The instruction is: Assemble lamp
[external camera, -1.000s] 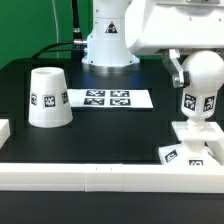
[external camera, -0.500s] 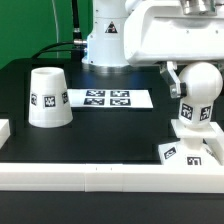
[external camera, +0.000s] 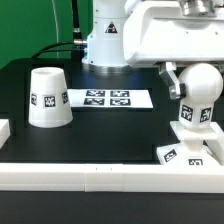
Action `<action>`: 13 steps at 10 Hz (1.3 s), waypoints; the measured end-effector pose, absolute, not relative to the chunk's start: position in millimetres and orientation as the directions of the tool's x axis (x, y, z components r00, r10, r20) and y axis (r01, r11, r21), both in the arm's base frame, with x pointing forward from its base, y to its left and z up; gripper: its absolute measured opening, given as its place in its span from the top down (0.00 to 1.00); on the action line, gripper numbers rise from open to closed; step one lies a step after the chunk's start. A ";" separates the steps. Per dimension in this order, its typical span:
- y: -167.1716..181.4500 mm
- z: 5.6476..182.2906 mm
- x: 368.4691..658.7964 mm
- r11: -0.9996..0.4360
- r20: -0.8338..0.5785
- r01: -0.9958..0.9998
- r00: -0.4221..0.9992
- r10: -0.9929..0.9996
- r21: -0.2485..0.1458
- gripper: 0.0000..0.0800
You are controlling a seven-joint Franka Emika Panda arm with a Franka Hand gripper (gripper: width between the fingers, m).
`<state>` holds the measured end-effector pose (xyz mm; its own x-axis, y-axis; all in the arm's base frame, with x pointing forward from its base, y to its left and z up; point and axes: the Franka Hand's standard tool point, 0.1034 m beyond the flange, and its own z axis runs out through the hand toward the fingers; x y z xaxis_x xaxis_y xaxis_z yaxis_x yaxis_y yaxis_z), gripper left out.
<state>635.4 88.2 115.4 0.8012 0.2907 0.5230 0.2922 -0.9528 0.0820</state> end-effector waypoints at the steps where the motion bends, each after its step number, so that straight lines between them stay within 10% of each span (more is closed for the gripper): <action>1: 88.2 115.4 635.4 -0.953 0.523 0.292 0.801 0.291 0.082 0.16; 13: 97.0 133.1 627.6 -0.945 0.365 0.326 0.876 0.314 0.032 0.13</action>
Offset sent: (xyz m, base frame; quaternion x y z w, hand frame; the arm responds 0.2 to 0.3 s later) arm -0.0157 -0.0068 0.0045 0.0170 -0.0050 -0.0176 0.9997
